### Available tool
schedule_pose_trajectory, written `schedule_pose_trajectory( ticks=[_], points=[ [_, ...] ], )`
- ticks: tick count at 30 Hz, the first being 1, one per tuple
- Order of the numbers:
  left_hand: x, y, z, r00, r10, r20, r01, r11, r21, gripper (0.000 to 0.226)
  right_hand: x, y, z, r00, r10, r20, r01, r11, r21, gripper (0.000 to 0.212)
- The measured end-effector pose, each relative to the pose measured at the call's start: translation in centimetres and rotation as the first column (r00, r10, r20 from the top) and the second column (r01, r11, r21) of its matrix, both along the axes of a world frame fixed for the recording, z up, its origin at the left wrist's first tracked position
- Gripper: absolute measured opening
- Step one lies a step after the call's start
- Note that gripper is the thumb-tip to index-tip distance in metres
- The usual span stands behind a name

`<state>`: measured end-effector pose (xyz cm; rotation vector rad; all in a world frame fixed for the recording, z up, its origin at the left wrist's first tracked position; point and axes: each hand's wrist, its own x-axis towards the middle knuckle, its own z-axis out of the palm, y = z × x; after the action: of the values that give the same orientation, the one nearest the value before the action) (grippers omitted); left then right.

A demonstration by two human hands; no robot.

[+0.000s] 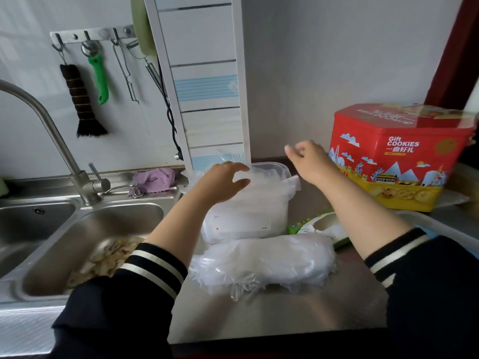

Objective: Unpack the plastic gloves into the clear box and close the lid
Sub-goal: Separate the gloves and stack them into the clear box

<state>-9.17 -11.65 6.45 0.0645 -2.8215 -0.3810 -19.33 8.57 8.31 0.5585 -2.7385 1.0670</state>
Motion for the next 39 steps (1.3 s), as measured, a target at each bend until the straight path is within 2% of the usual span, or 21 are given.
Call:
schedule_pose_trajectory(
  ticks=[1,3,4,5,7,9,11,14,17,19,21,24,25,26,28,29,30,32,35,37,39],
  points=[
    [-0.1,0.1,0.2,1.0,-0.006,-0.01,0.006,1.0,-0.008,0.042,0.1,0.7,-0.1,0.985,-0.001,0.172,0.001,1.0,-0.003,0.067],
    [-0.5,0.7,0.4,0.998,-0.024,0.049,0.026,0.999,-0.033,0.048,1.0,1.7,-0.6,0.856,0.117,0.504,-0.079,0.992,-0.096,0.068],
    [-0.6,1.0,0.4,0.994,-0.026,0.11,0.031,0.999,-0.044,0.052,1.3,2.0,-1.0,0.795,0.181,0.579,-0.114,0.982,-0.151,0.057],
    [-0.9,1.6,0.4,0.984,-0.026,0.178,0.036,0.998,-0.057,0.056,1.6,2.4,-1.4,0.778,0.216,0.59,-0.122,0.973,-0.195,0.044],
    [-1.1,2.1,0.3,0.951,-0.005,0.311,0.022,0.998,-0.052,0.061,1.8,2.7,-1.9,0.834,0.206,0.511,-0.102,0.969,-0.223,0.025],
    [-1.3,2.2,0.2,0.912,0.003,0.409,0.002,1.0,-0.012,0.064,1.7,3.2,-1.4,0.916,0.119,0.383,-0.043,0.979,-0.201,0.024],
    [-1.4,2.6,0.4,0.879,-0.003,0.478,0.005,1.0,-0.003,0.068,1.6,3.9,0.0,0.955,0.091,0.282,0.0,0.952,-0.308,0.019],
    [-2.2,3.1,0.8,0.837,0.008,0.547,0.02,0.999,-0.045,0.072,1.8,4.6,2.8,0.968,0.173,0.184,-0.023,0.785,-0.619,0.014],
    [-3.1,3.4,0.4,0.81,0.009,0.587,0.024,0.999,-0.048,0.074,2.6,4.6,5.3,0.97,0.227,0.083,-0.088,0.652,-0.753,0.014],
    [-3.3,3.5,0.0,0.834,-0.006,0.552,0.023,0.999,-0.024,0.074,3.4,4.6,6.6,0.955,0.294,0.039,-0.137,0.555,-0.82,0.013],
    [-3.0,3.5,-0.1,0.903,-0.016,0.43,0.0,0.999,0.039,0.069,3.9,4.5,7.5,0.925,0.38,0.009,-0.18,0.457,-0.871,0.013],
    [-2.3,3.1,1.0,0.997,0.078,0.001,-0.077,0.984,0.161,0.037,4.4,4.0,7.9,0.88,0.475,0.004,-0.199,0.377,-0.905,0.015],
    [-1.9,3.1,1.7,0.979,0.132,-0.153,-0.082,0.952,0.296,0.032,4.5,3.7,7.9,0.867,0.498,0.015,-0.187,0.352,-0.917,0.015],
    [-1.3,3.3,2.6,0.957,0.167,-0.237,-0.032,0.873,0.487,0.037,4.6,3.3,7.8,0.85,0.526,0.026,-0.171,0.322,-0.931,0.015],
    [-0.4,3.4,4.0,0.97,0.088,-0.228,0.144,0.55,0.823,0.06,4.7,2.3,7.5,0.8,0.597,0.049,-0.138,0.263,-0.955,0.013],
    [-0.1,3.3,4.4,0.978,-0.005,-0.208,0.192,0.402,0.895,0.072,4.8,1.8,7.4,0.771,0.634,0.067,-0.121,0.249,-0.961,0.011],
    [0.2,3.2,4.7,0.976,-0.084,-0.203,0.219,0.323,0.921,0.082,4.9,1.1,7.3,0.735,0.673,0.086,-0.113,0.246,-0.963,0.012],
    [0.5,3.3,4.7,0.954,-0.203,-0.222,0.275,0.289,0.917,0.088,5.3,-0.1,7.2,0.66,0.743,0.109,-0.12,0.247,-0.962,0.022],
    [1.2,2.9,5.0,0.919,-0.27,-0.287,0.347,0.21,0.914,0.073,6.0,-1.8,7.6,0.587,0.801,0.115,-0.141,0.241,-0.96,0.029],
    [1.9,2.3,5.2,0.928,-0.231,-0.292,0.327,0.134,0.935,0.049,5.8,-2.0,7.9,0.595,0.796,0.109,-0.142,0.238,-0.961,0.025],
    [2.4,0.7,5.0,0.956,-0.118,-0.267,0.284,0.171,0.943,0.021,5.3,-2.1,7.8,0.668,0.731,0.14,-0.135,0.304,-0.943,0.016]
  ],
)
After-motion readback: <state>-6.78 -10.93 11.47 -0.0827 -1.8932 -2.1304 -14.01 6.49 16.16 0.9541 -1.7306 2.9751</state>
